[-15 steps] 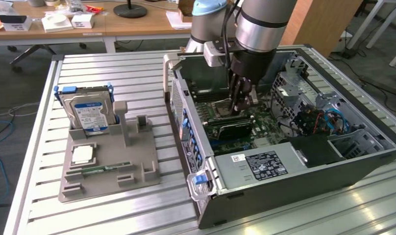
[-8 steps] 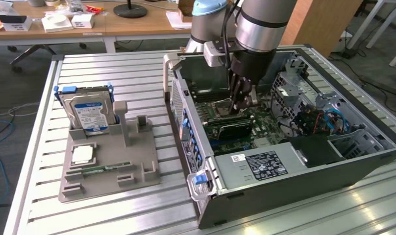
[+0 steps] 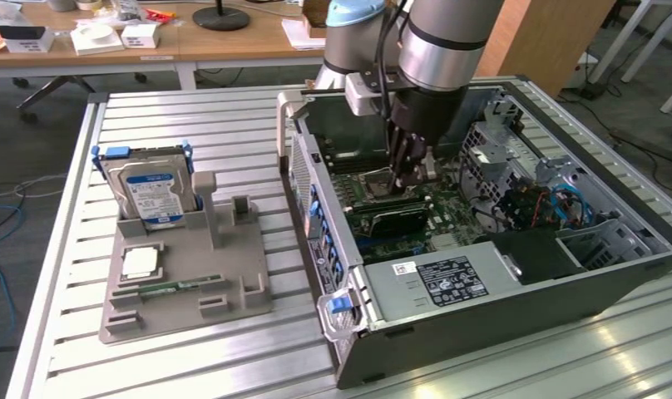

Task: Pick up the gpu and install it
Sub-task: 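Press down on the gpu until it lock into place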

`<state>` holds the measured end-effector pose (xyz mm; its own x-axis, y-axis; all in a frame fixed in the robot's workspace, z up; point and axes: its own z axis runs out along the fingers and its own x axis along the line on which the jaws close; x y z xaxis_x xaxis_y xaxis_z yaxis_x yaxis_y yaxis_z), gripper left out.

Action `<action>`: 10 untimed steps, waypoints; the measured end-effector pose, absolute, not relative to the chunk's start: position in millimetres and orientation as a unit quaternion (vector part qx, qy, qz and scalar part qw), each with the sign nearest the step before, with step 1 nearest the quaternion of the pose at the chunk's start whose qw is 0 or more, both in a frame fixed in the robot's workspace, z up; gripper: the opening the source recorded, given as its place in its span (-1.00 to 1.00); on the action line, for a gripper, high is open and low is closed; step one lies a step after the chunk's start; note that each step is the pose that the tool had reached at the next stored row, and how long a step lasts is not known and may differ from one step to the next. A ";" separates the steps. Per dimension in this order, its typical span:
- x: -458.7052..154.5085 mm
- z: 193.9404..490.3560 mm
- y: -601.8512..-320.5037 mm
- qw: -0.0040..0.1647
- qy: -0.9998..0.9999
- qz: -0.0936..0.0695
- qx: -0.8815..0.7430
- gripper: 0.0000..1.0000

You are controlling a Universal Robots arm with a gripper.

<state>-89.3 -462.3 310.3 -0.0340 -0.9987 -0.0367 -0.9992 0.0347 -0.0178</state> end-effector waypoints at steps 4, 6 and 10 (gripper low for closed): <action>-89.3 303.0 -461.4 0.019 0.719 0.006 -0.695 -0.80; -89.3 299.4 -460.9 0.019 0.719 0.006 -0.695 -0.80; -89.4 297.2 -460.6 0.019 0.719 0.006 -0.695 -0.80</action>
<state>-89.4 -460.6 297.2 -0.0341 -0.9987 -0.0366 -0.9992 0.0348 -0.0178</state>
